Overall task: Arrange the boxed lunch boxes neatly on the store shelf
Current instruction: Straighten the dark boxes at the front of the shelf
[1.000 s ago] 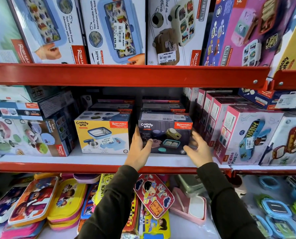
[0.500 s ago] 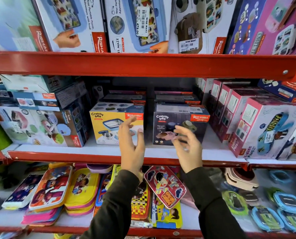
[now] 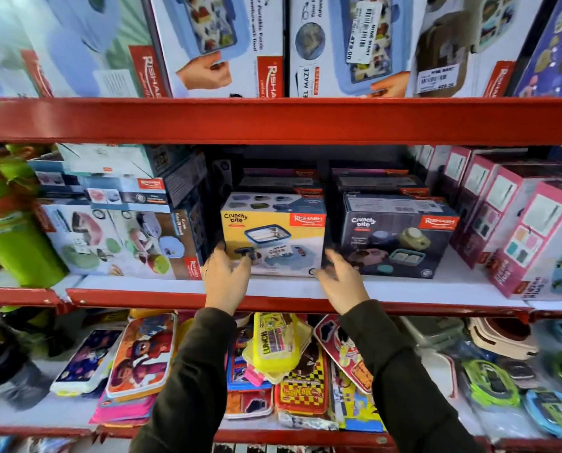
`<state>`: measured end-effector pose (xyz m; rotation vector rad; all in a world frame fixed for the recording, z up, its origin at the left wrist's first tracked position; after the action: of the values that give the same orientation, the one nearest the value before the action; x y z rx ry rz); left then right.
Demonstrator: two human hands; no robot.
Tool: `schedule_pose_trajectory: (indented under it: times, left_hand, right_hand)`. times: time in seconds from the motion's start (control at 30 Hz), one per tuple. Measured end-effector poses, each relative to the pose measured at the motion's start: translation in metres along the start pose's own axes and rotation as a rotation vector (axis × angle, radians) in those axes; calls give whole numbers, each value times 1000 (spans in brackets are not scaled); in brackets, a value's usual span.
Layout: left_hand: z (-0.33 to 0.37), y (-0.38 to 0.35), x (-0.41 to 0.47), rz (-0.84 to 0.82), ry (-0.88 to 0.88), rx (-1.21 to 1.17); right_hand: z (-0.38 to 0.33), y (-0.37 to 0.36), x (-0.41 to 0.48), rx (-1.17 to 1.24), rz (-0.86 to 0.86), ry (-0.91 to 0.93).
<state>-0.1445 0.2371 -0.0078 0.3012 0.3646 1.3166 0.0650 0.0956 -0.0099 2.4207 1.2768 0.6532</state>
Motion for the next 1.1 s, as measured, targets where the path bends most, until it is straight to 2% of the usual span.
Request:
schedule_pose_trajectory:
  times: [0.1,0.2,0.33,0.5,0.63,0.73,0.83,0.97,1.1]
  left_hand:
    - [6,10,-11,-45,-133,-26]
    - [19,22,-27,-89,-259,10]
    - [21,35,-24,-121,-365,22]
    - [36,51,-31,-191,-436,-72]
    - [46,57,-37,-253,-399,-232]
    - [49,53,-41,-303,-442,-226]
    - [45,54,-36,-232,-505,-145]
    - [38,57,-28,-108,-461,-172]
    - [40,57,-28,-26,-443,-240]
  right_hand:
    - [-9,8,-11,26,68,30]
    - [-23,15,-23,21,127,140]
    - [-36,28,-27,31,223,219]
    - [-47,40,-27,111,279,242]
    - [-60,51,-25,242,366,244]
    - [-67,57,-26,337,450,231]
    - [-68,57,-26,355,458,210]
    - [-63,50,-26,365,397,213]
    - [-62,46,-27,228,428,257]
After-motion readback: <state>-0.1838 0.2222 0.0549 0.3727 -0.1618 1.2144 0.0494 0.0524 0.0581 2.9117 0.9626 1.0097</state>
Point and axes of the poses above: each hand's wrist, its own x-axis towards the middle knuckle, its own y-axis out of the back of the hand, z = x × y, the point moved 9 cm from there along x, towards the middle knuckle, and after that the axes turned 10 degrees about y, right-handed, at the moved point
